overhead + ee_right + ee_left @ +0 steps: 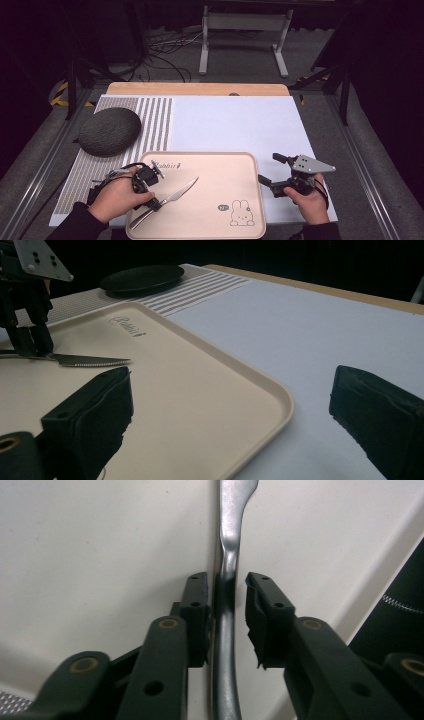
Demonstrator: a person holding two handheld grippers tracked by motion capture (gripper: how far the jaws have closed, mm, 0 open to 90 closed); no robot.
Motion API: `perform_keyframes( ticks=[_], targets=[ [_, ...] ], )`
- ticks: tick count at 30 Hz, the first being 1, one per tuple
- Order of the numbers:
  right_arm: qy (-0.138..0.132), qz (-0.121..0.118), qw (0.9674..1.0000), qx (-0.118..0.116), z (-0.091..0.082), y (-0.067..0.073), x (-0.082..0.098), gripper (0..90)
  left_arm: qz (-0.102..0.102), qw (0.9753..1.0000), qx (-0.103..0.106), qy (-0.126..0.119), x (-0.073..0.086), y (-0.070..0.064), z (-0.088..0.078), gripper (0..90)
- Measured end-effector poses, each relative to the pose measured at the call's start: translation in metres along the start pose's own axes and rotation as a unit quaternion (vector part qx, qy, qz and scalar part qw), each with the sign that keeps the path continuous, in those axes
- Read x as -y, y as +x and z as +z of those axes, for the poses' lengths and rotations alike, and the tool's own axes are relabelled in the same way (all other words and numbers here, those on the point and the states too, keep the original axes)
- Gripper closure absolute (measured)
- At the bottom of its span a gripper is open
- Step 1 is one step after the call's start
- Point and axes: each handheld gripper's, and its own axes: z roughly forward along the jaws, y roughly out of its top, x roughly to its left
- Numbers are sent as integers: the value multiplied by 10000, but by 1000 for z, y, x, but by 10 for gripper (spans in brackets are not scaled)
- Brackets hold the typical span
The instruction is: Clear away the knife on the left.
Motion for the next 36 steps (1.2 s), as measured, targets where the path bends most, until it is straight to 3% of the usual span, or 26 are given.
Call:
perform_keyframes(
  ticks=[4,6,7,8,9,10,12,14,15,17,18,19,20,21,22,34,36],
  targets=[
    [2,1,10000,-8,0,0,0,47,135,9998,-150,-63,0,-3,-1,533],
    [-5,7,10000,-10,0,0,0,47,253,9988,-418,-107,0,-6,-2,425],
    [-3,7,10000,-13,0,0,0,47,253,9988,-418,-107,0,-6,-2,387],
    [3,18,10000,-28,1,0,0,47,459,9966,-637,-267,0,-10,-4,323],
    [3,18,10000,-28,1,0,0,47,459,9966,-637,-267,0,-10,-4,283],
    [9,24,10000,-50,1,0,0,47,646,9948,-656,-430,-1,-13,-6,251],
    [17,18,10000,-66,2,1,0,47,739,9940,-656,-459,-2,-17,-7,241],
    [15,12,10000,-75,2,1,0,47,810,9934,-648,-489,-3,-20,-8,295],
    [10,15,10000,-77,2,1,0,47,1020,9907,-598,-674,-5,-23,-8,333],
    [12,18,10000,-77,2,1,0,47,1125,9895,-564,-716,-6,-25,-9,551],
    [8,23,10000,-78,2,1,0,47,1299,9867,-522,-823,-7,-27,-8,551],
    [-3,18,10000,-74,1,1,0,47,1450,9838,-489,-932,-8,-28,-8,747],
    [-3,18,10000,-74,1,1,0,47,1450,9838,-489,-932,-8,-28,-8,809],
    [-2,21,10000,-74,1,1,0,47,1537,9819,-474,-995,-8,-29,-7,809],
    [-3,25,10000,-78,1,0,0,47,1614,9807,-423,-1021,-10,-29,-5,900],
    [9,23,10000,-90,1,0,0,47,1681,9827,-290,-729,-13,-23,10,900],
    [17,20,10000,-94,1,1,0,47,1740,9817,-276,-724,-13,-22,12,900]
  ],
)
